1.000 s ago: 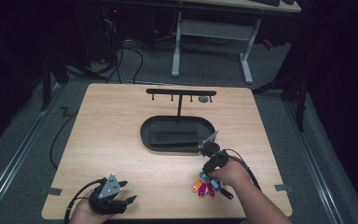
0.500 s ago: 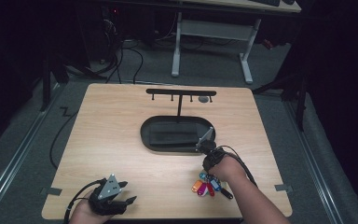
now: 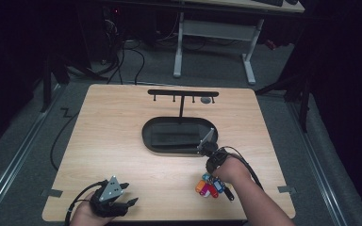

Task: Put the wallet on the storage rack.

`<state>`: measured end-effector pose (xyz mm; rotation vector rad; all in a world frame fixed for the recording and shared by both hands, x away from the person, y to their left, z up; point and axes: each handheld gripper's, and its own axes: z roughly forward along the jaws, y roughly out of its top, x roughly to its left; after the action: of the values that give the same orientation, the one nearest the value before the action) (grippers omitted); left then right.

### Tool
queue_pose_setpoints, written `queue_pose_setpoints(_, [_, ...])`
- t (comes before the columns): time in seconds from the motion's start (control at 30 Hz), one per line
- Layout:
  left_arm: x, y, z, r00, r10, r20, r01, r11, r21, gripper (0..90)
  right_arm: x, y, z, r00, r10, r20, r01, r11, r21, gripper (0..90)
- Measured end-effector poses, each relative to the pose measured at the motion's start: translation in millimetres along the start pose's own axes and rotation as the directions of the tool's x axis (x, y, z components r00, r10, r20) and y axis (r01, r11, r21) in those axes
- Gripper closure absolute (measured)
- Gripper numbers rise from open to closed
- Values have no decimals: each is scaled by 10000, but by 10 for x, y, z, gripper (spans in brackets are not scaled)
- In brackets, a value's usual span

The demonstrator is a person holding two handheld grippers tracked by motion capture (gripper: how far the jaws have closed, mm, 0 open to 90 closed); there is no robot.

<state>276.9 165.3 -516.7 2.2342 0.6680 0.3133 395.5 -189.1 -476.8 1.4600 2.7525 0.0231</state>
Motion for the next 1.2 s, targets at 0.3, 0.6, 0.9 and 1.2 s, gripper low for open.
queue_pose_setpoints(0.3, [-19, 13, 10, 9999, 100, 12, -100, 9999, -19, 386, -24, -156, -298, 9971, -658, 383, 671, 9972, -340, 869])
queue_pose_setpoints(0.6, [-12, 8, 11, 10000, 59, -41, -60, 10000, -39, 387, -67, -316, -549, 9949, -688, 735, 724, 9963, -470, 873])
queue_pose_setpoints(0.9, [25, -7, 2, 9999, -82, -100, 82, 10000, -36, 387, -90, -407, -727, 9909, -892, 1006, 946, 9943, -496, 876])
queue_pose_setpoints(1.2, [69, -26, -7, 9992, -302, -273, 298, 9995, -125, 387, -99, -452, -940, 9889, -1008, 1095, 1067, 9931, -488, 877])
